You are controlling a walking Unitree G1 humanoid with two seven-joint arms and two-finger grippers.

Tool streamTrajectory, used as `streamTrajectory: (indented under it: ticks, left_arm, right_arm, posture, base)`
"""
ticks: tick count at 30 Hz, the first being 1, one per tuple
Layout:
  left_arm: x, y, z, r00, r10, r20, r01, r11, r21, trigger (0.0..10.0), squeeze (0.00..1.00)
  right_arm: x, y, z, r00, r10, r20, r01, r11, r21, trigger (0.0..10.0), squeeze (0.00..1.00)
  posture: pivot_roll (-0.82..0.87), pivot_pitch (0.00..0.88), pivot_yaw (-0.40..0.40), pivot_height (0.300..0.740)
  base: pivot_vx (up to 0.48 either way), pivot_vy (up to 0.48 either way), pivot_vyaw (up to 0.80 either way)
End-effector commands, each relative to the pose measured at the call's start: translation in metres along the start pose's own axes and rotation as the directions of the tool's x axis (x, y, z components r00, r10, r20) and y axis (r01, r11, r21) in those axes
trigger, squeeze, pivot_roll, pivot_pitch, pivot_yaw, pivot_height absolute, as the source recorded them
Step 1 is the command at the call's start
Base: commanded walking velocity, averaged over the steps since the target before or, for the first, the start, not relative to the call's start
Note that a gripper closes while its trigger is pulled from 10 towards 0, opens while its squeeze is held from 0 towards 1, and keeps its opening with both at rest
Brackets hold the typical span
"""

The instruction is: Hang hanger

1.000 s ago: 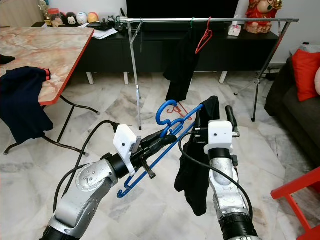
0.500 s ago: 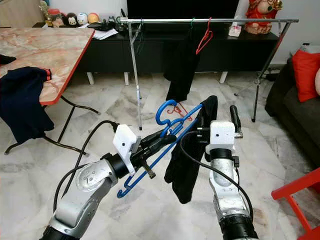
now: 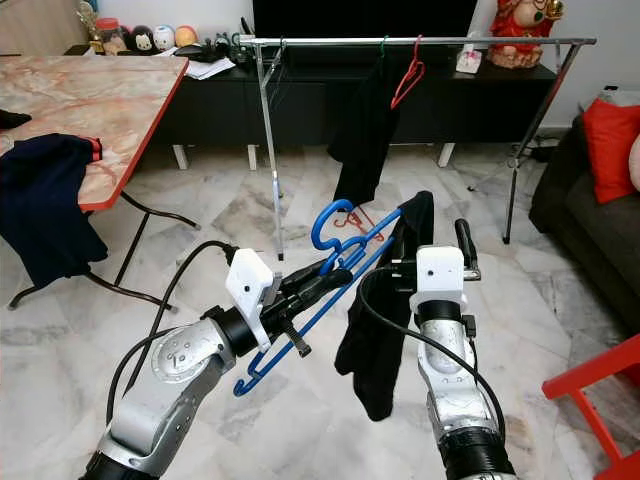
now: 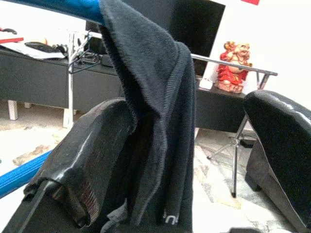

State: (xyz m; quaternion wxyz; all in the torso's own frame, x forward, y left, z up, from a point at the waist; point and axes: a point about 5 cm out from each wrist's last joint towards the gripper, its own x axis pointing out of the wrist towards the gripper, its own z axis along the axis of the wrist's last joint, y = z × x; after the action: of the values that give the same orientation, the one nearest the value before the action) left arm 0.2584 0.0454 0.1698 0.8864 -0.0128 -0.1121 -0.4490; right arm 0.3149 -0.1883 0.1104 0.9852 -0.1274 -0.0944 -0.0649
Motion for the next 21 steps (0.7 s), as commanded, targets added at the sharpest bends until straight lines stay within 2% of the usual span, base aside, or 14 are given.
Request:
streamTrajectory:
  ticks: [1, 6, 14, 21]
  left_arm:
    - [0.005, -0.004, 0.016, 0.997, -0.026, 0.079, 0.024, 0.999, 0.027, 10.0, 0.0]
    - [0.005, -0.004, 0.016, 0.996, -0.023, 0.081, 0.021, 0.999, 0.027, 10.0, 0.0]
    - [0.005, -0.005, 0.016, 0.997, -0.02, 0.079, 0.018, 0.999, 0.027, 10.0, 0.0]
    - [0.004, -0.004, 0.013, 0.998, -0.017, 0.068, 0.015, 1.0, 0.026, 10.0, 0.0]
  right_arm:
    - [0.002, 0.003, -0.003, 0.999, 0.022, -0.023, -0.022, 1.0, 0.0, 10.0, 0.0]
    - [0.005, 0.002, -0.004, 1.0, 0.017, -0.025, -0.017, 1.0, -0.006, 10.0, 0.0]
    - [0.013, -0.006, -0.002, 0.997, -0.065, -0.031, 0.065, 0.998, -0.018, 10.0, 0.0]
    - [0.01, -0.006, -0.005, 0.997, -0.067, -0.043, 0.067, 0.998, -0.012, 10.0, 0.0]
  posture:
    - [-0.11, 0.0, -0.034, 0.74]
    - [-0.11, 0.0, -0.036, 0.74]
    - [-0.11, 0.0, -0.038, 0.74]
    - [-0.11, 0.0, -0.039, 0.74]
  base:
    - [0.0, 0.0, 0.0]
    - [0.0, 0.0, 0.0]
    - [0.0, 0.0, 0.0]
    - [0.0, 0.0, 0.0]
